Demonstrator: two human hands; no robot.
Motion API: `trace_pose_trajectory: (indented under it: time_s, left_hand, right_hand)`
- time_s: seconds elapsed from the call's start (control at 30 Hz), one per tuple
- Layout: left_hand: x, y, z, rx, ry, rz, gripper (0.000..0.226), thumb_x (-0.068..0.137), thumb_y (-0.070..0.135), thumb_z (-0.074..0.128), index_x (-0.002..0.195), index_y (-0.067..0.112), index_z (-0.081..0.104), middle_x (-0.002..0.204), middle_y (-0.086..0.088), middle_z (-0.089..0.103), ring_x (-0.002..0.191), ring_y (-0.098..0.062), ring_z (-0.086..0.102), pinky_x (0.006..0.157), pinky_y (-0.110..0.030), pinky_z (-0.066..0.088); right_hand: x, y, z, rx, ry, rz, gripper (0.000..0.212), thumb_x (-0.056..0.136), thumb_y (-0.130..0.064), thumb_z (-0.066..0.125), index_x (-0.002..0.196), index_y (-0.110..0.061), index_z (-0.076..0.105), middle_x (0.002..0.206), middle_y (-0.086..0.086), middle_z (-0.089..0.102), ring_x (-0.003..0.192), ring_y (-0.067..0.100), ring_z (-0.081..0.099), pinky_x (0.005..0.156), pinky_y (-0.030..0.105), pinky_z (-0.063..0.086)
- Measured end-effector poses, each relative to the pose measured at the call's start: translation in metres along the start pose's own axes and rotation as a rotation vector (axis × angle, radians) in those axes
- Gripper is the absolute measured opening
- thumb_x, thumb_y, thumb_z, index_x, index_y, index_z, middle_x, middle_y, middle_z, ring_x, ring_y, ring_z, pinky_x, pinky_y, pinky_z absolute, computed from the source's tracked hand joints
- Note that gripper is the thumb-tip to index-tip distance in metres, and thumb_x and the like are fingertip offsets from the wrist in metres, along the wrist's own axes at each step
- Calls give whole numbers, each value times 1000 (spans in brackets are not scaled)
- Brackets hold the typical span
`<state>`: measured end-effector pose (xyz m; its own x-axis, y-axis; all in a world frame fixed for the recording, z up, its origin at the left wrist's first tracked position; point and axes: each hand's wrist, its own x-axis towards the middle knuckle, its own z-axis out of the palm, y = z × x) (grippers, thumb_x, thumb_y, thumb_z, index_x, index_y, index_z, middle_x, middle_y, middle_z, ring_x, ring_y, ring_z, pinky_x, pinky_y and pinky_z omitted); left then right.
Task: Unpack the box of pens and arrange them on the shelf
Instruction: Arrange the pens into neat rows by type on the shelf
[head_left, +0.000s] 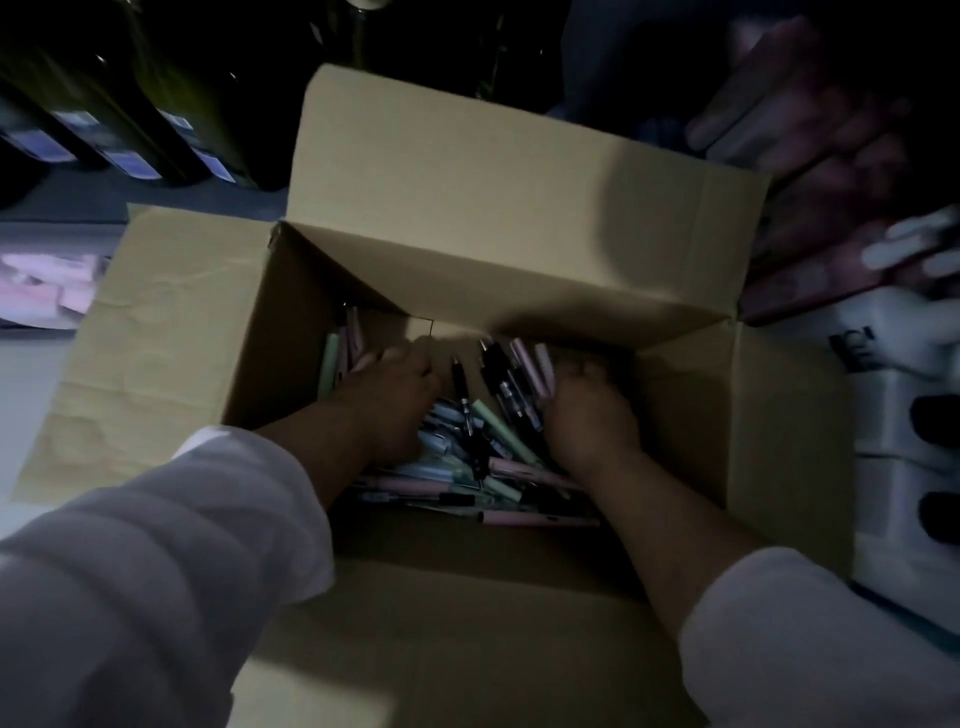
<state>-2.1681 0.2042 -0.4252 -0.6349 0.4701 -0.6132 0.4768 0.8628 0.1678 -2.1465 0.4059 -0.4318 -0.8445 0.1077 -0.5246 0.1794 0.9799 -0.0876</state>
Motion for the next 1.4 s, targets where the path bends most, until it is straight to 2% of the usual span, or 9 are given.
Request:
trace_pose_trajectory:
  time_s: [0.17, 0.23, 0.37, 0.6, 0.83, 1.0, 1.13, 1.23, 1.4]
  left_hand:
    - [6, 1, -4, 7, 27, -19, 71, 76, 41, 68, 135, 15, 37, 136, -11, 30, 124, -32, 33, 98, -39, 37]
    - [8, -1, -3, -57, 45, -54, 70, 77, 41, 66, 134, 12, 38, 137, -12, 31, 124, -32, 34, 98, -39, 38]
    - [14, -4, 0, -105, 56, -70, 64, 75, 40, 68, 127, 13, 45, 132, -11, 42, 120, -31, 45, 97, -36, 39]
    - [15, -1, 0, -104, 32, -29, 53, 77, 39, 67, 126, 23, 55, 133, -11, 40, 119, -33, 45, 97, -36, 38]
    - [6, -1, -11, -240, 46, -21, 30, 85, 19, 61, 115, 20, 60, 122, -8, 59, 112, -26, 54, 88, -29, 43]
    - [-18, 7, -32, -468, 162, 2, 26, 87, 14, 59, 111, 22, 62, 114, -13, 61, 109, -31, 55, 86, -33, 46]
    - [-45, 22, -58, -845, 202, -56, 12, 92, 19, 58, 103, 23, 59, 78, 2, 58, 70, -13, 57, 58, -24, 45]
    - [-67, 36, -87, -1118, 228, -125, 10, 94, 19, 57, 102, 25, 59, 69, 2, 55, 60, -12, 50, 53, -24, 41]
    - [-111, 56, -149, -1261, 315, -196, 23, 95, 21, 55, 72, 18, 55, 65, 3, 56, 57, -7, 49, 50, -8, 40]
  right_hand:
    - [0, -1, 3, 320, -13, 299, 72, 80, -48, 69, 133, -9, 41, 135, 17, 42, 121, 35, 46, 95, 36, 41]
    - [1, -4, 6, 356, -56, 275, 77, 74, -51, 73, 132, -10, 44, 133, 16, 46, 120, 33, 48, 94, 33, 42]
    - [5, -14, 9, 441, -134, 114, 59, 75, -33, 78, 121, -10, 48, 128, 9, 54, 115, 27, 54, 79, 22, 36]
    - [18, -21, 11, 415, -303, 61, 20, 81, -18, 66, 77, -17, 47, 83, 2, 51, 83, 20, 52, 67, 24, 36]
    - [11, -12, -6, 545, -332, 63, 20, 90, -12, 55, 110, -8, 55, 104, 12, 58, 96, 25, 55, 76, 26, 40]
    - [-10, -1, -37, 813, -258, 29, 12, 90, -11, 57, 98, -20, 58, 95, 2, 63, 93, 19, 57, 80, 30, 46]
    - [-37, 0, -66, 964, -200, 17, 11, 87, -16, 57, 95, -23, 61, 95, 0, 67, 92, 18, 61, 82, 35, 47]
    - [-59, -3, -94, 1148, -157, 58, 12, 91, -13, 57, 91, -25, 61, 88, 1, 67, 83, 19, 61, 74, 38, 48]
    - [-94, -20, -154, 1580, -235, 79, 16, 98, -6, 47, 99, -17, 59, 99, 7, 68, 91, 24, 67, 80, 52, 53]
